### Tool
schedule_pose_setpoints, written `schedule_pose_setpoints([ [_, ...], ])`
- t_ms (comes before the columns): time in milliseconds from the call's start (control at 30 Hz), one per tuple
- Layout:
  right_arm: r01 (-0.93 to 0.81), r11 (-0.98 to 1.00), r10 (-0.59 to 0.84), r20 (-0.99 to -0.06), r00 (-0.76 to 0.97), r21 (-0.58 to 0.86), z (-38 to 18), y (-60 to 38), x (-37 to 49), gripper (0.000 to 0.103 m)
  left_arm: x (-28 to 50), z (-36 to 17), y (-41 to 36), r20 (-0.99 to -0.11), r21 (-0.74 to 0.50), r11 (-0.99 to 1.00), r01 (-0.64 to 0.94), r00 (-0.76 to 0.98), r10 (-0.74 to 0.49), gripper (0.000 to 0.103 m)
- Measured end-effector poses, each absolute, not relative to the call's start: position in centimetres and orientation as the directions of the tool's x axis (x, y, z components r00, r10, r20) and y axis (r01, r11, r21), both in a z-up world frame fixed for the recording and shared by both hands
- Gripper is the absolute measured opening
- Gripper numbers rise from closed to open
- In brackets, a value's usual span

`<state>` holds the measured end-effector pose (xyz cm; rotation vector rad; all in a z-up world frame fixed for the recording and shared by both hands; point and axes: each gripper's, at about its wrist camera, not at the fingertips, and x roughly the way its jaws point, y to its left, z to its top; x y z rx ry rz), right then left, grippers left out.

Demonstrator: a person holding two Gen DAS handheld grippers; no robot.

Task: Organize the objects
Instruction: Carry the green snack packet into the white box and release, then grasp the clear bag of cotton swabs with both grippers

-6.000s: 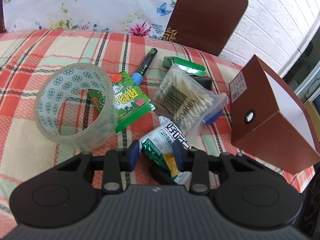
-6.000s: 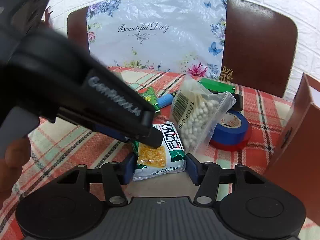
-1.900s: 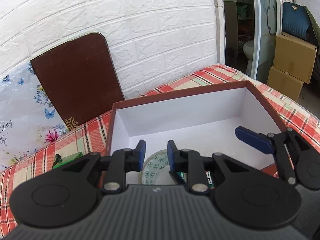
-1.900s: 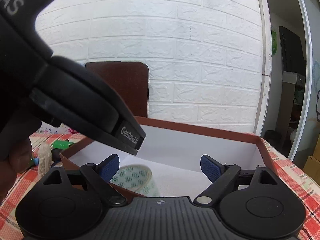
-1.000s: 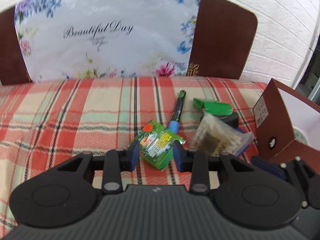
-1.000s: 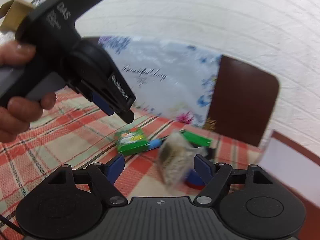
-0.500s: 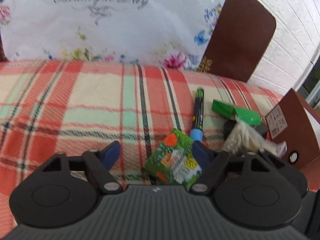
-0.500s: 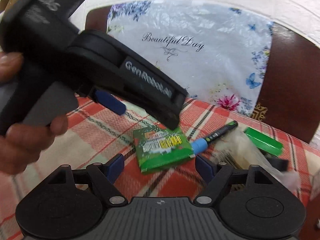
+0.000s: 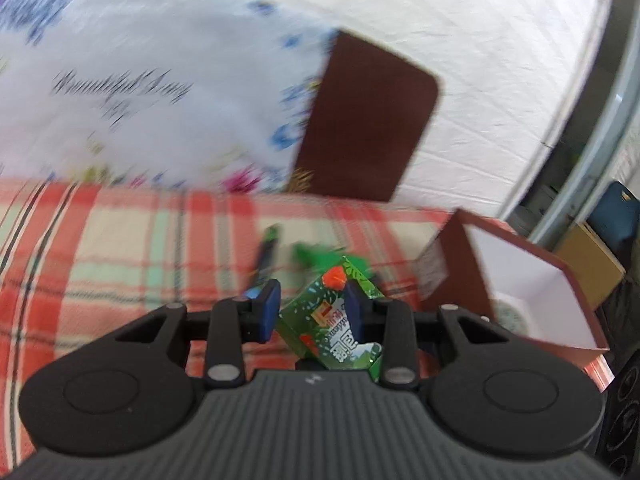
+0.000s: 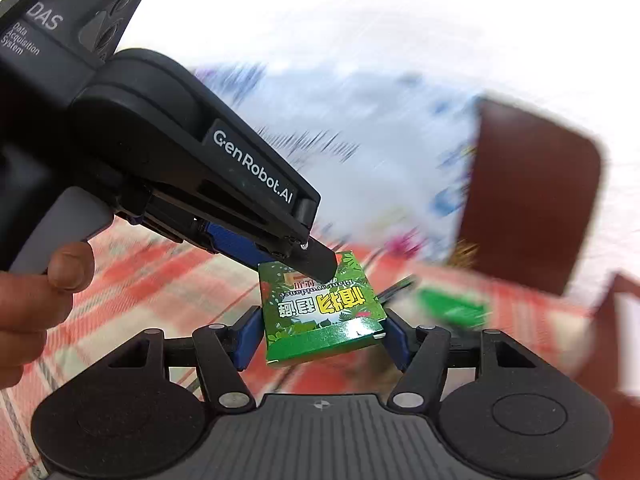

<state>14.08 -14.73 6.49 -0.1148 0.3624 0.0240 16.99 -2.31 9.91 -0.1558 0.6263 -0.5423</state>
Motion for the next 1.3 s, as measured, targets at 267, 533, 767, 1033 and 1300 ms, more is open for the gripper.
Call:
schedule_pose_setpoints([
  [267,0.201,0.976,-0.217,-0.256,0.942,-0.086,9.7,-24.7,6.4,0.062,14.1,12.0,-15.5,-0.494,-0.217,0.733,0.645,0.575,-0.652,0.037],
  [533,0.407,0.913,-0.389,-0.301,0.871,-0.005,8.4,-34.7,1.2,0.063,12.8,9.6,-27.2,-0.561,-0.153,0.648,0.746,0.474,-0.678,0.037],
  [767,0.498,0.866,-0.467,-0.297,0.833,0.033,7.8,-38.6,-0.6,0.072,11.8,8.9,-28.8,-0.599,-0.022,0.681,0.732,0.536,-0.595,0.043],
  [1033,0.439,0.898,-0.421,-0.243,0.874,0.020,8.4,-36.4,-1.0,0.072,11.0,10.6,-22.5,-0.550,0.076,0.797,0.600,0.691,-0.468,0.043],
  [1300,0.324,0.946,-0.321,-0.231,0.918,-0.026,10.0,-30.9,0.2,0.072,11.7,9.4,-13.4,-0.566,0.111,0.914,0.390,0.781,-0.264,0.048],
])
